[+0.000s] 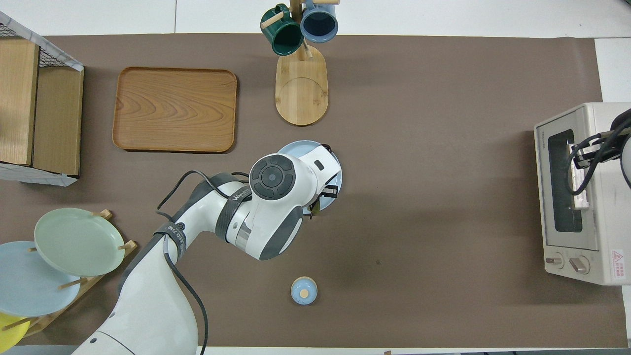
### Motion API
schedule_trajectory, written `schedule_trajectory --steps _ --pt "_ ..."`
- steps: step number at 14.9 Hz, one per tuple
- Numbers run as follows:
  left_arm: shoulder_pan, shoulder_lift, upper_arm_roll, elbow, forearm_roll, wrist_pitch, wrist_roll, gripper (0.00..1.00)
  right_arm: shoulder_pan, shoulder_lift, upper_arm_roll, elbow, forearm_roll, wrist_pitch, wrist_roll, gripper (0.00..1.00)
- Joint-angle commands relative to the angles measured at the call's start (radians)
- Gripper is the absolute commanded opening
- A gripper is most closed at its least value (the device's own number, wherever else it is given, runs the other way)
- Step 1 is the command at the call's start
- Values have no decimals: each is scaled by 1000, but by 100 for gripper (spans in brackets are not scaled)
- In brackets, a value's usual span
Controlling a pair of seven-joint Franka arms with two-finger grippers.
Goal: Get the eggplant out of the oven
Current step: 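Carry the eggplant to the wooden tray with the left gripper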
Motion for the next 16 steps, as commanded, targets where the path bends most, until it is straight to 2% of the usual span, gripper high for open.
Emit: schedule_trajectory --steps 1,2,3,4,6,7,12,13,16 --pt "-8 7 14 18 -23 -6 -3 0 -7 7 5 13 57 -24 -7 32" --pt "1 -6 14 21 -23 -28 -3 0 -2 0 5 4 57 -24 -4 36" --pt "29 -37 17 24 -23 -70 -2 0 -2 -4 5 0 57 -23 -4 50" --pt "80 -81 17 26 -23 -133 4 0 -1 -4 5 -5 57 -18 -2 75" --pt "209 -138 11 42 -23 -251 18 0 2 -5 7 -8 57 -18 -4 100" --pt "245 -140 14 67 -25 -293 20 0 4 -7 10 -10 57 -21 -4 100" --pt "446 -125 15 88 -25 -307 95 0 -4 -7 8 -11 55 -15 -4 100" --pt "486 -105 14 104 -25 -307 115 0 -8 -8 7 -11 54 -20 -2 100" --pt "565 30 17 241 -22 -310 210 0 13 -14 -9 -11 40 -8 31 100"
